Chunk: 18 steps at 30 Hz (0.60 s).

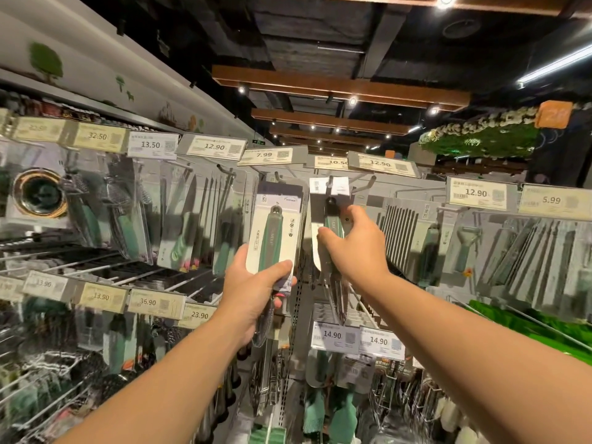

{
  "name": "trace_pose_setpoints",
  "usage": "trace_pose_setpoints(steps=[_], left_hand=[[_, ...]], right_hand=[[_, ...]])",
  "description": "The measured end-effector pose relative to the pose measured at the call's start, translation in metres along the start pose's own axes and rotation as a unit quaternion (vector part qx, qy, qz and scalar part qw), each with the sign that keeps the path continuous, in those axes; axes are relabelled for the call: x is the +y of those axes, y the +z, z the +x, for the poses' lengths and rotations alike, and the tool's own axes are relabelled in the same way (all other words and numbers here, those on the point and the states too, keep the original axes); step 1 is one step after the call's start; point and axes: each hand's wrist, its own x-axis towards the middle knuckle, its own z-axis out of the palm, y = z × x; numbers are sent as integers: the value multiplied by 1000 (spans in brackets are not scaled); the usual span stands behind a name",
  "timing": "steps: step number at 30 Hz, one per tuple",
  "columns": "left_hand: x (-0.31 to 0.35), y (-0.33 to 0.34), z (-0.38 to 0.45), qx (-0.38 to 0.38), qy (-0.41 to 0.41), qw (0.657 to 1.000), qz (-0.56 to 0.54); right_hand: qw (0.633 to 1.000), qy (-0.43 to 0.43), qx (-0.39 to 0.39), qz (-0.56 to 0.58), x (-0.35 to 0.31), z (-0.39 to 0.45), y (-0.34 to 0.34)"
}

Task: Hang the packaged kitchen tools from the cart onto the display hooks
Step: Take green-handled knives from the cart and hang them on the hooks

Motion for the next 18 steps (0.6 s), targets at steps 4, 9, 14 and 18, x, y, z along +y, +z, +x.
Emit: trace_pose_setpoints(steps=[4,9,14,18], left_hand=[[1,1,6,-7,3,1000,6],[0,-2,15,-8,9,1000,10],[-1,-1,24,-8,11,1000,-1],[-6,-1,29,-9,0,1000,-8]], right_hand=[[993,84,-75,20,8,19,8],[981,146,-120,43,22,45,13],[979,126,-157,42,33,59,27],[977,120,-178,-17,36,69,36]])
